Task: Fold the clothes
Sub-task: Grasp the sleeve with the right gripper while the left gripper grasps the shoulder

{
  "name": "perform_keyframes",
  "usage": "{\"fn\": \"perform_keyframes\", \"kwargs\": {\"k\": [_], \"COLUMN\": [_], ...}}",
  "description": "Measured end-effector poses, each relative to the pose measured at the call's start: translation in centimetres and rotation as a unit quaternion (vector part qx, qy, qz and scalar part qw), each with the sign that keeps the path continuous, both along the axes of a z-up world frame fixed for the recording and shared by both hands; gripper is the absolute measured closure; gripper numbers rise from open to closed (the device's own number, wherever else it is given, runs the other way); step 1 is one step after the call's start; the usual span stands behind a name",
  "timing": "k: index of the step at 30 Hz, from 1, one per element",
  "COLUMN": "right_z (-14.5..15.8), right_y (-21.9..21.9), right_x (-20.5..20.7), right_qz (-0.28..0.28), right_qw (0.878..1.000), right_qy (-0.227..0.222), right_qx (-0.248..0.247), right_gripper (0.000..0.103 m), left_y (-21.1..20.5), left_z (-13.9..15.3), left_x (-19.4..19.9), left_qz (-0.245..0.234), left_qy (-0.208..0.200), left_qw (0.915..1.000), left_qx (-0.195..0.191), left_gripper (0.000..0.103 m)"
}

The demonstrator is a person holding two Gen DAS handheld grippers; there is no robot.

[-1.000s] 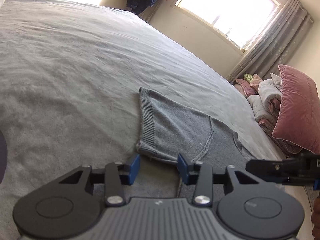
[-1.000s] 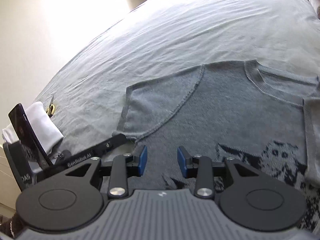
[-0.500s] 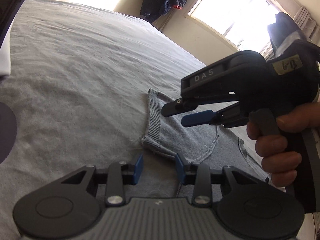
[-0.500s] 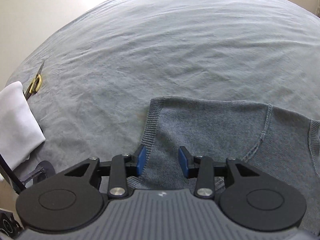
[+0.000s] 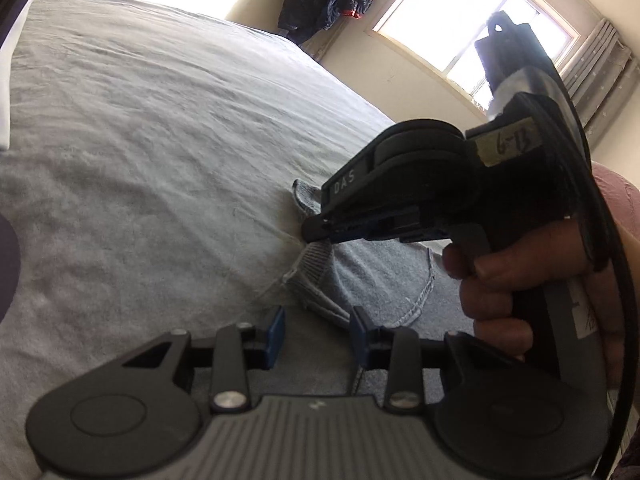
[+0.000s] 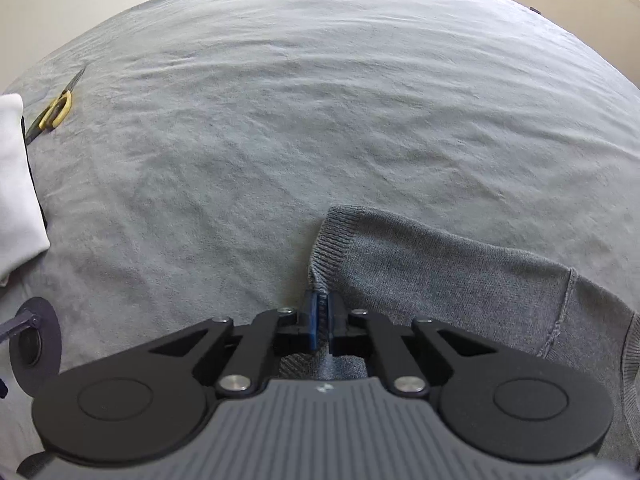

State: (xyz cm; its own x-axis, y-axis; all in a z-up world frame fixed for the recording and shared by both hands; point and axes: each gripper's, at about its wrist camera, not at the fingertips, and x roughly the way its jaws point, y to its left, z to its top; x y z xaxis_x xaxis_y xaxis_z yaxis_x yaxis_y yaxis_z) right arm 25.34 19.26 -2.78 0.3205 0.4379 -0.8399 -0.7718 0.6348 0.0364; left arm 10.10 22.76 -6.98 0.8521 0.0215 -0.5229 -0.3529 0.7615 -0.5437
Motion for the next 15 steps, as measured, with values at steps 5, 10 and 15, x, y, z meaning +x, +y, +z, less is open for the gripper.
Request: {"fn": "perform_keyframes", "kwargs": {"k": [5, 10, 15], "right_z": [1.7, 3.9, 4.6], "right_y": [-4.0, -9.0, -14.4], "right_x": [1.0, 1.5, 1.8], "right_qz": [-0.047, -0.089, -0.136], "right_qw": [0.995, 0.983, 0.97], "right_qy": [0.025, 0.032, 0.036], "right_qx": [0.081, 0.156, 0.197], "right_gripper": [0.098, 0.098, 0.098], "left_y": [-0.4, -1.8, -3.1], "left_z": [0.4, 1.2, 2.0], "left_x": [0.2, 0.2, 0.1], "left_qz": [-0.037, -0.102, -0.163], "left_qy": [-0.02, -0.043, -0.061], "left_qw": [0.9991, 0.9938, 0.9848], "left_qx": [-0.01, -0.008, 0.002], "left_gripper": [0.067, 0.067, 0.067]}}
